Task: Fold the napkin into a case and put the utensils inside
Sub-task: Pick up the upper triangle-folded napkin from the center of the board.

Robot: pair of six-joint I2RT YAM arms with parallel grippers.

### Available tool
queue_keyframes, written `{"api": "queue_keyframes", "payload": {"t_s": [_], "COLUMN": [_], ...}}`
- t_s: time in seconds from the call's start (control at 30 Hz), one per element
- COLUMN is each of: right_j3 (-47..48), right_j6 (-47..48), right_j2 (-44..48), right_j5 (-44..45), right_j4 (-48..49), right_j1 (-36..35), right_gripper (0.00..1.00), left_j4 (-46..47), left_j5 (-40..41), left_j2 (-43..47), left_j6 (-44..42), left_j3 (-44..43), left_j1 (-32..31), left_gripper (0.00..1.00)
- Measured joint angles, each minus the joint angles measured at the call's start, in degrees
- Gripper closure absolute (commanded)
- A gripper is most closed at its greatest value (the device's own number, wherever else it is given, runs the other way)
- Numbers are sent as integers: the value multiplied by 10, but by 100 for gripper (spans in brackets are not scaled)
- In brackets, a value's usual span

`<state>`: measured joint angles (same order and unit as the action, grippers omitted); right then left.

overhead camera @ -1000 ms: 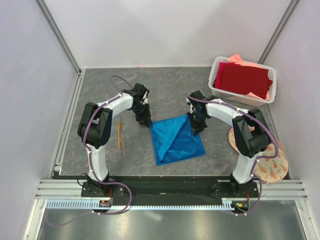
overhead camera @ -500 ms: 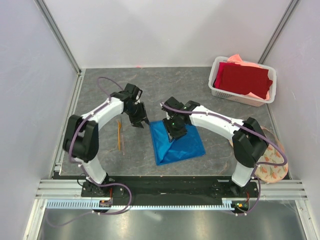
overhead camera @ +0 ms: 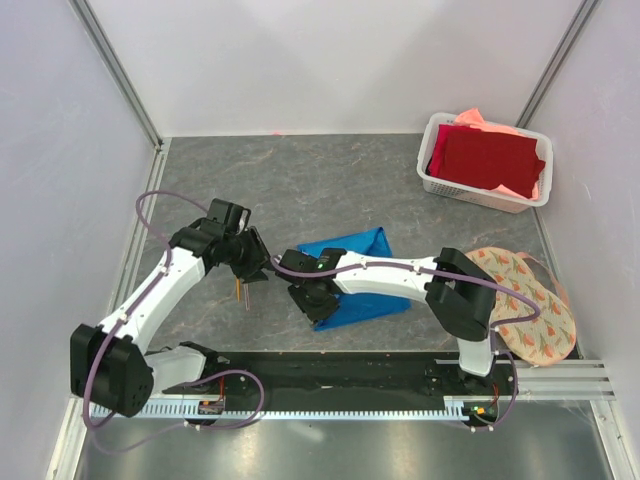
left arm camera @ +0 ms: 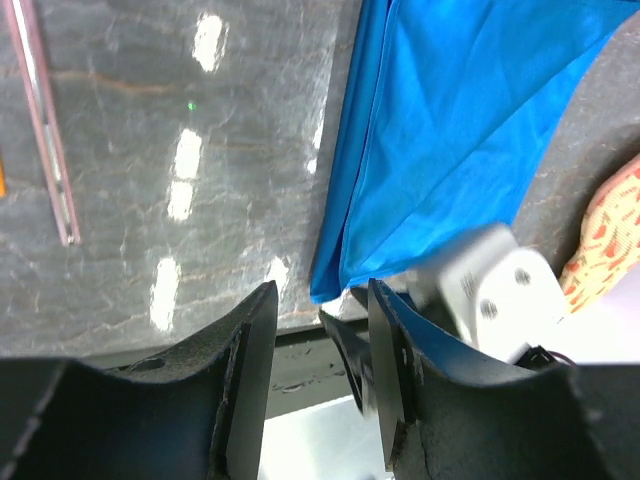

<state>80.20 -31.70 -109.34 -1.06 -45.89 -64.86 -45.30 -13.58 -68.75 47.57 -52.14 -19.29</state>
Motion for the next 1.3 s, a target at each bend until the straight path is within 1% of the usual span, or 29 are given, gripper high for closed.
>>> {"api": "queue_keyframes", "payload": {"t_s": [0.27, 0.43, 0.73, 1.07, 1.2, 1.3], "right_j3": [15, 17, 17, 4, -7, -18], "right_j6": [-1, -2, -3, -3, -9, -16], "right_j2": [-14, -17, -46, -48, -42, -37], "right_j5": [30, 36, 40, 56, 88, 118], "right_j4": [0, 0, 7, 24, 31, 40], "right_j1": [-2, -7, -14, -20, -33, -44], "right_gripper": [57, 57, 56, 54, 56, 60], "left_j4": [-14, -22, -27, -27, -27, -27], "left_j5": [0, 0, 0, 0, 0, 0], "left_j2": [72, 92, 104, 104, 104, 104], "left_j6": [14, 18, 21, 21, 21, 21], "left_j3": [37, 53, 57, 64, 68, 69], "left_j1": [1, 2, 6, 9, 11, 17], "left_gripper": [51, 51, 51, 51, 51, 51]}}
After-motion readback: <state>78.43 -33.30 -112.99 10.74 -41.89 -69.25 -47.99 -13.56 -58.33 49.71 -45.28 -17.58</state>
